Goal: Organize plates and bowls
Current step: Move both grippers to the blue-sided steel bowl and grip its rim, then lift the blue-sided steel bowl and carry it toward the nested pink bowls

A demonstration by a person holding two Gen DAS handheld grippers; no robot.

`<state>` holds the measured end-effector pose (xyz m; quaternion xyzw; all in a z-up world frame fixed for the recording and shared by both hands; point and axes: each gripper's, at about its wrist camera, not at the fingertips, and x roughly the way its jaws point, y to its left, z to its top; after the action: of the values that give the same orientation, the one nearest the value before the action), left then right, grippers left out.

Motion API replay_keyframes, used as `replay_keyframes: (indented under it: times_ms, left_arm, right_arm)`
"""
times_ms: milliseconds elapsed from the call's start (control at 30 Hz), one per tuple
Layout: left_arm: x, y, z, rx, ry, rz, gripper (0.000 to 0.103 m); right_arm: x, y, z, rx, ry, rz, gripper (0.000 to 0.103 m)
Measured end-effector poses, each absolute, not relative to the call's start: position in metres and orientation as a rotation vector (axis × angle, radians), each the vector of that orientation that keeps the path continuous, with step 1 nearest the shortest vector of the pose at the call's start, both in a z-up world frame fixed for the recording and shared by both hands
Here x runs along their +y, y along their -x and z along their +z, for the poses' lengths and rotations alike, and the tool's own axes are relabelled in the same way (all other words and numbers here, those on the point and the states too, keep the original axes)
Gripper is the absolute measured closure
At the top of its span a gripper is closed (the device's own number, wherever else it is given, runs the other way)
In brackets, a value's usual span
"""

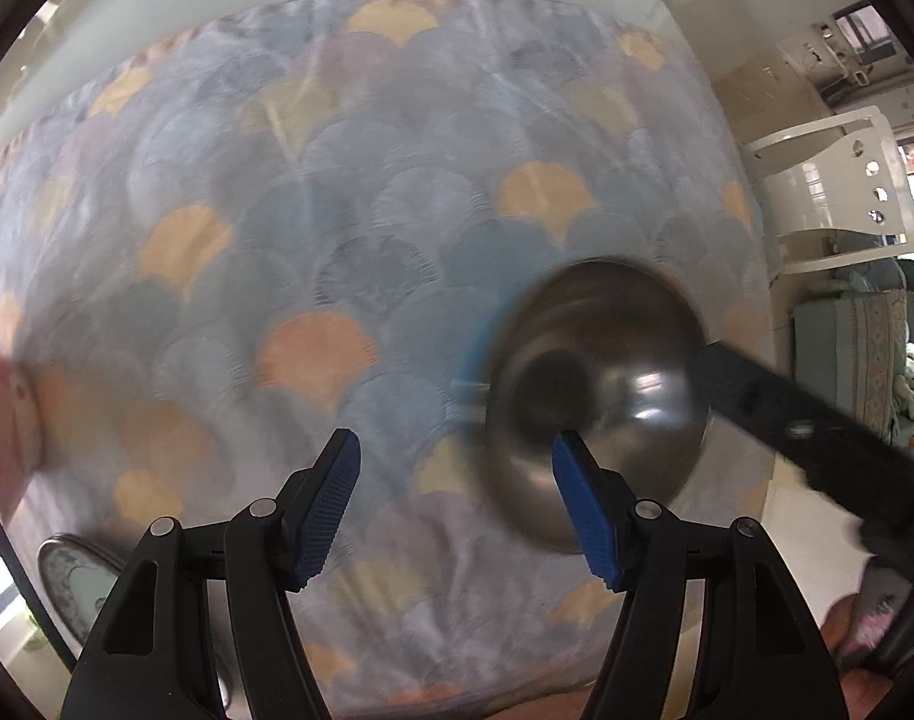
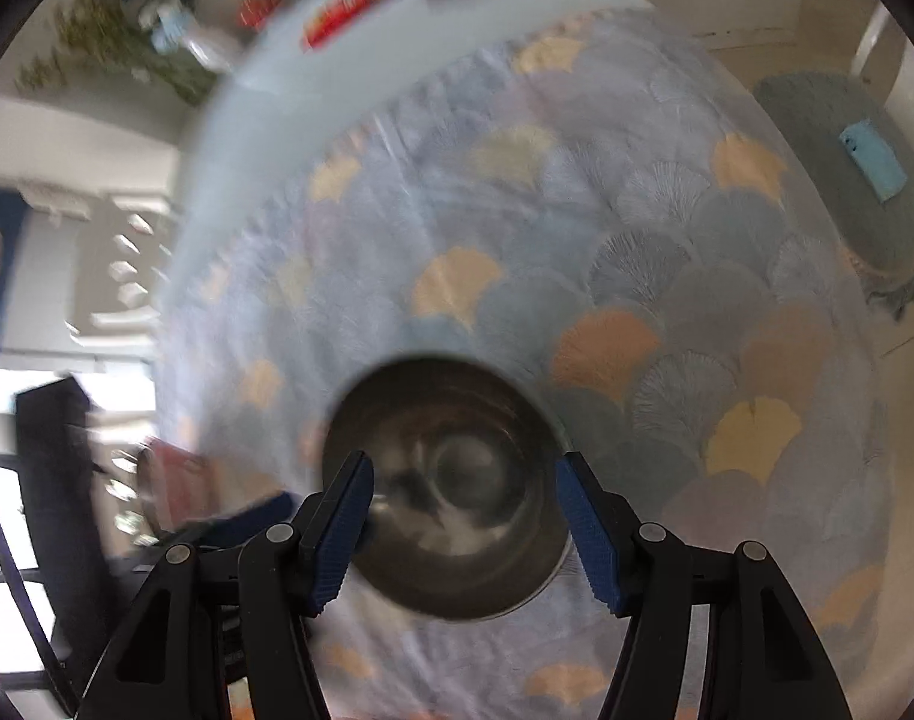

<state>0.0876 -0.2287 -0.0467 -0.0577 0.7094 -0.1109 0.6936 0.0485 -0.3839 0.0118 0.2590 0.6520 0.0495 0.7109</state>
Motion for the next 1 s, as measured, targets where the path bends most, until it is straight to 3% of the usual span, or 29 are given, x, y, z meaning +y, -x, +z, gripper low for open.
replay_keyframes:
  times_ms: [167,567,767,833,900,1000]
  left_arm:
    - [-0.248,-0.090,-0.050,1.559,0.071,-0.262,0.038]
    - [-0.274,-0.082,-0.095,1.646,0.031,-0.243,0.038]
    - [-0.264,-0.077,-0.101,1.631,0.077,-0.235,0.037]
    - [-0.261,-0.078,-0.101,1.614,0.095,-0.230,0.040]
    - [-0.257,-0.077,-0.100,1.591,0.108,-0.234,0.044]
    - [-0.253,-0.079,-0.099,1.574,0.108,-0.258,0.050]
  right_arm:
    - [-0.386,-0.047,0.029,1.397,-0.426,0.040,0.035]
    - [-0.400,-0.042,-0.047,1.615,-0.377,-0.010,0.035]
    - [-0.386,-0.047,-0.060,1.645,-0.316,0.042,0.035]
    - [-0.382,-0.050,-0.059,1.643,-0.305,0.071,0.041]
    - [-0.379,-0.052,-0.057,1.637,-0.298,0.100,0.054]
    - [-0.375,-0.054,-0.058,1.643,-0.298,0.138,0.056]
